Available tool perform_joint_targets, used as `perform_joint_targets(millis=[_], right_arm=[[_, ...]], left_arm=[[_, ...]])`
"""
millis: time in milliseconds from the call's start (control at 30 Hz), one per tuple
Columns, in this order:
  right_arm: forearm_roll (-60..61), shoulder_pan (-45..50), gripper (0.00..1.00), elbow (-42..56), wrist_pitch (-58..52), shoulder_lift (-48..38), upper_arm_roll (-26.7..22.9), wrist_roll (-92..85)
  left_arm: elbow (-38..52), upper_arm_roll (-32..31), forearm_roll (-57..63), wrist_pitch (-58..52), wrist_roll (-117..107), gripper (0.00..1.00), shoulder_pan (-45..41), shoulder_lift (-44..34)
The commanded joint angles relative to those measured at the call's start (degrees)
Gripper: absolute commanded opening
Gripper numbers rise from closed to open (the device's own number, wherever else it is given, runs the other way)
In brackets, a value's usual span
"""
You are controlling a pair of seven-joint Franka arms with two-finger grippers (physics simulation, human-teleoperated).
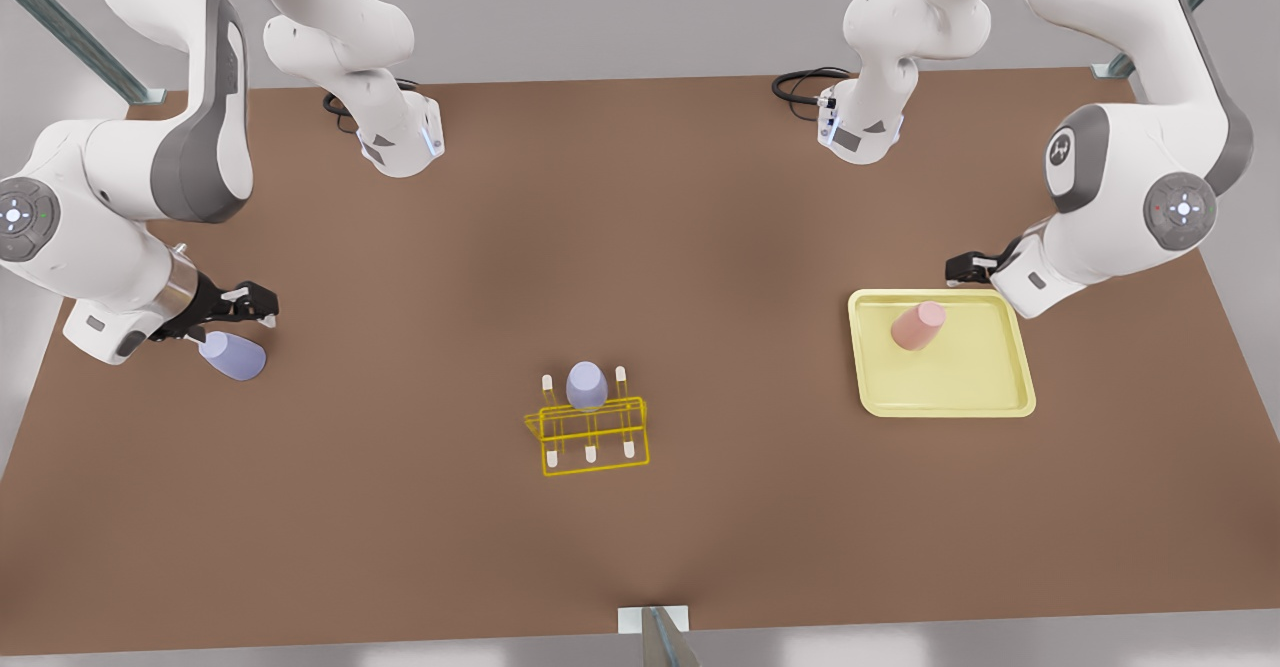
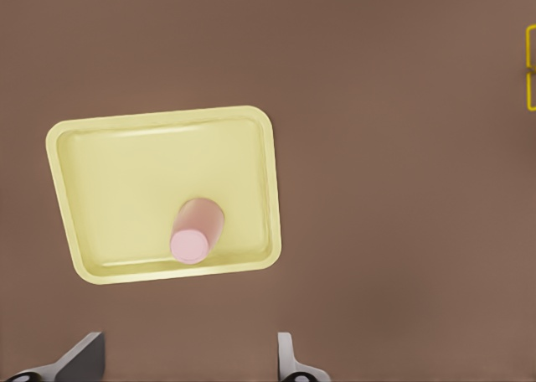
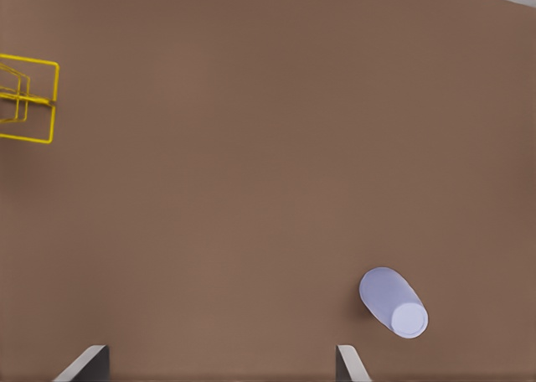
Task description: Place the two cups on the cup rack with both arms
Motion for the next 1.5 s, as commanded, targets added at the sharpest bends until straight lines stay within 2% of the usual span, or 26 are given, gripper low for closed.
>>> perform_joint_targets(millis=[0, 67, 100, 167, 300, 467, 633, 900, 1067, 1300, 1367, 1467], right_arm=[[0.05, -0.01, 1.0, 0.05, 0.02, -0.04, -0.05, 0.18], [-0.74, -0.1, 1.0, -0.12, -0.59, -0.22, -0.05, -0.61], [-1.71, -0.72, 1.0, -0.13, -0.07, 1.01, -0.05, -1.57], [-1.27, -5.81, 1.0, -3.11, 10.03, 6.2, 0.03, -2.54], [1.45, -12.67, 1.0, -4.08, 17.16, 12.0, 0.03, -4.83], [2.95, -17.51, 1.0, -17.35, 29.55, 9.19, 0.12, -10.19], [2.95, -20.05, 1.0, -23.33, 33.24, 7.61, 0.03, -12.74], [2.95, -23.22, 1.0, -31.06, 42.38, 7.78, 0.03, -15.99], [2.95, -25.33, 1.0, -35.19, 47.12, 7.78, 0.03, -17.22], [2.86, -25.68, 1.0, -37.04, 49.68, 9.72, 0.03, -17.31], [2.86, -25.77, 1.0, -37.04, 50.03, 11.3, -0.05, -17.31], [2.77, -26.73, 1.0, -36.95, 50.03, 12.7, 0.03, -17.4]], left_arm=[[0.02, 0.01, 0.03, -0.11, 0.06, 1.0, 0.02, 0.18], [-0.33, 0.01, 0.03, 0.23, -0.03, 1.0, 0.02, 0.79], [-6.55, 0.1, -0.06, 8.56, -0.03, 1.0, 0.02, 0.62], [-17.12, 0.63, -0.06, 24.31, 0.32, 1.0, -0.15, 0.62], [-27.84, 0.98, -0.06, 38.11, 0.59, 1.0, 0.11, 0.97], [-31.36, 2.74, -0.06, 39.96, 0.59, 1.0, 0.46, 2.46], [-32.86, 3.53, -0.15, 40.31, 0.5, 1.0, 0.37, 4.31], [-36.28, 3.53, -0.15, 45.5, 0.5, 1.0, 1.69, 6.86], [-41.73, 3.53, -0.59, 54.81, 0.5, 1.0, 1.78, 7.21], [-44.11, 3.53, -0.59, 55.96, 0.5, 1.0, 1.96, 7.3], [-44.11, 3.53, -0.59, 55.96, 0.58, 0.86, 1.96, 7.47], [-44.11, 3.53, -0.59, 56.31, 0.59, 0.86, 1.87, 7.83]])
